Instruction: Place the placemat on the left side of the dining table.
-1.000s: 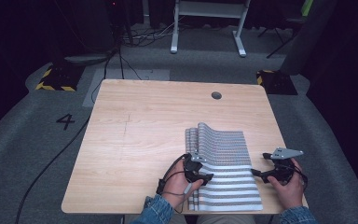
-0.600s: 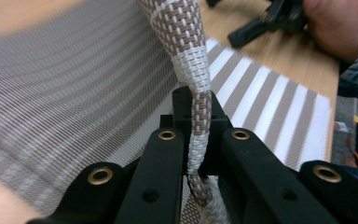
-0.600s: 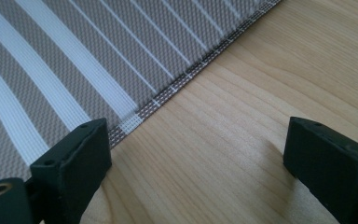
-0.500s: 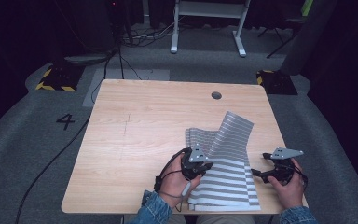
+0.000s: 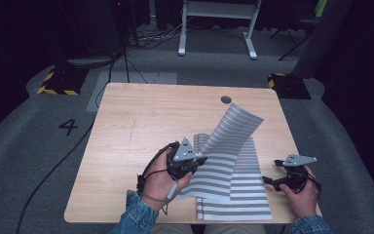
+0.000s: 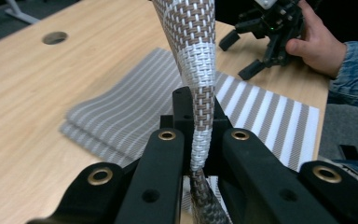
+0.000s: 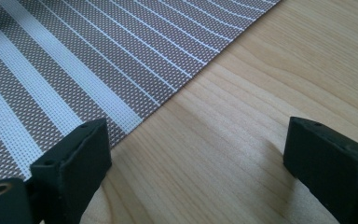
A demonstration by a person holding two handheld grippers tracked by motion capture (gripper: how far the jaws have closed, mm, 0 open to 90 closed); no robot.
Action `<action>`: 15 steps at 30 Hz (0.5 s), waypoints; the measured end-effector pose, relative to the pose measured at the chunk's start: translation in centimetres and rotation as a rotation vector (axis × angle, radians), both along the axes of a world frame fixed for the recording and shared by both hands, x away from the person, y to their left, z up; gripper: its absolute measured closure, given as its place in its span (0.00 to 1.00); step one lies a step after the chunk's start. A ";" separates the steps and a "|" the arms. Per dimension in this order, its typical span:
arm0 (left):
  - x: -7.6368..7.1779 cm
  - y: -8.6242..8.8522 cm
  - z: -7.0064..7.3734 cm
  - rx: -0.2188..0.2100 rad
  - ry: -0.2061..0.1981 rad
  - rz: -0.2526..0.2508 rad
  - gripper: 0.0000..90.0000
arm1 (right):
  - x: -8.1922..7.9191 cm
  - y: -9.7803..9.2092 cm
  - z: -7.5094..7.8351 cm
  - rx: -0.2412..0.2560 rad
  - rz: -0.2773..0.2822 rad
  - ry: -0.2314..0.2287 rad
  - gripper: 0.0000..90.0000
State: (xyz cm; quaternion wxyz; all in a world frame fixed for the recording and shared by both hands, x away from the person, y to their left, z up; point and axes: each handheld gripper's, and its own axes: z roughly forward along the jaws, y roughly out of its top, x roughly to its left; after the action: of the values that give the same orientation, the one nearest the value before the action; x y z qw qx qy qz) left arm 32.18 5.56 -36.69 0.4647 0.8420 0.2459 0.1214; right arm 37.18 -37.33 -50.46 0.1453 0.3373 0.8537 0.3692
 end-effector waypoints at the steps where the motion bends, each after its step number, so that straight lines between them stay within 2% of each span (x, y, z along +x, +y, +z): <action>1: 0.0 0.6 0.4 -0.006 -0.009 0.007 0.98 | 0.0 0.0 0.0 0.000 -0.002 0.000 0.08; 9: 0.2 3.1 2.0 -0.025 -0.029 0.035 0.98 | 0.0 0.0 0.0 0.001 -0.001 0.000 0.08; 13: 0.3 4.3 2.4 -0.052 -0.020 0.052 0.98 | 0.0 0.0 0.0 0.001 -0.002 0.000 0.08; 15: 0.3 5.0 2.5 -0.050 -0.022 0.059 0.98 | 0.0 0.0 0.0 0.000 -0.001 0.000 0.08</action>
State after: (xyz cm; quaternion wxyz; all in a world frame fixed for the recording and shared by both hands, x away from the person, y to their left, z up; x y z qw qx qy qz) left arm 32.52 10.51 -34.15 0.4846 0.8210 0.2684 0.1381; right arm 37.18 -37.32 -50.47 0.1457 0.3379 0.8534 0.3693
